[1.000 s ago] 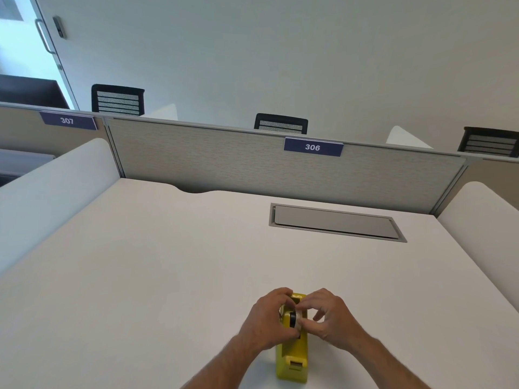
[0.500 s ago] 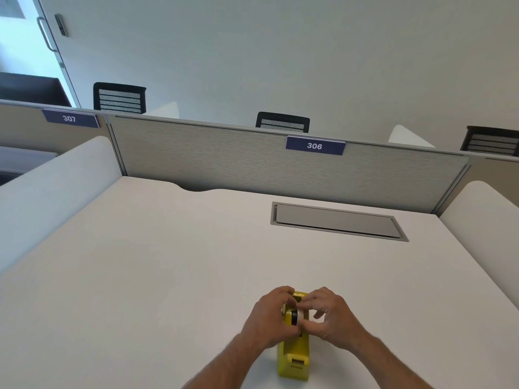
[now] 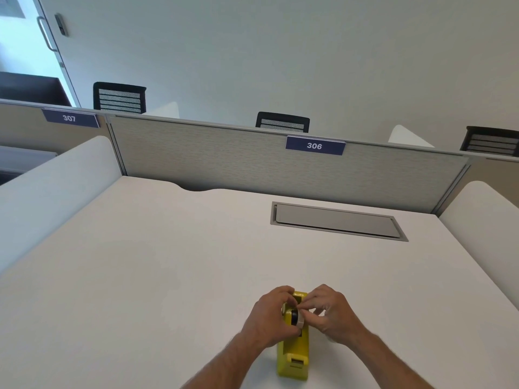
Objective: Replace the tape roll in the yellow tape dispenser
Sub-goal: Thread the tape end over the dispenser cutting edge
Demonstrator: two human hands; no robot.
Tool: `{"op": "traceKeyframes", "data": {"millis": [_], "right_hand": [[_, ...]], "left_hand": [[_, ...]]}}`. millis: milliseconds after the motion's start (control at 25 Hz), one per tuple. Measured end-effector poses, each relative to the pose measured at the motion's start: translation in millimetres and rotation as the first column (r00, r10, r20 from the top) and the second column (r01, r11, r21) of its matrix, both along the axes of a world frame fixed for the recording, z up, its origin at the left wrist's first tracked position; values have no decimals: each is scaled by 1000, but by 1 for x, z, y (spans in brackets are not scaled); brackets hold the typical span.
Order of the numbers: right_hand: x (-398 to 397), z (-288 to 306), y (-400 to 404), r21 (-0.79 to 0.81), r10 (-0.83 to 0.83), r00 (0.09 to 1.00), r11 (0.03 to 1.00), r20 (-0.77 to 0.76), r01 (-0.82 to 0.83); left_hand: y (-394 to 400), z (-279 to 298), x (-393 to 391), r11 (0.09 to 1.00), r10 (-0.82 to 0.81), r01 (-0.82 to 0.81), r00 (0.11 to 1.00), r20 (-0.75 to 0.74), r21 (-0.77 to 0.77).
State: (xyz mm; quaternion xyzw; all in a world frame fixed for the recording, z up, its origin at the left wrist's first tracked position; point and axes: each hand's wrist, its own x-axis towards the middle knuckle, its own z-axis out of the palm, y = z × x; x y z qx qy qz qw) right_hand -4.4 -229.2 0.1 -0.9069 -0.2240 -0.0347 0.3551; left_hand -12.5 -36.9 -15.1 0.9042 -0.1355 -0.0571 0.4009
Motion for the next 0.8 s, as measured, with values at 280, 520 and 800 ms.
{"op": "traceKeyframes", "data": {"millis": [280,520,800], "right_hand": [[-3,-1,-2,16,12,1000,1000,-18,-12],[-8,2,1,-45,47,998,998,36,-46],[-15,2,-5,-159,117,974,983,193,-87]], "left_hand": [[0,0,0,1000,-10,10,1000,3,-7],[1,3,1,999,-41,41,999,-2,-4],[3,5,1,999,-38,38,999,-26,-3]]}}
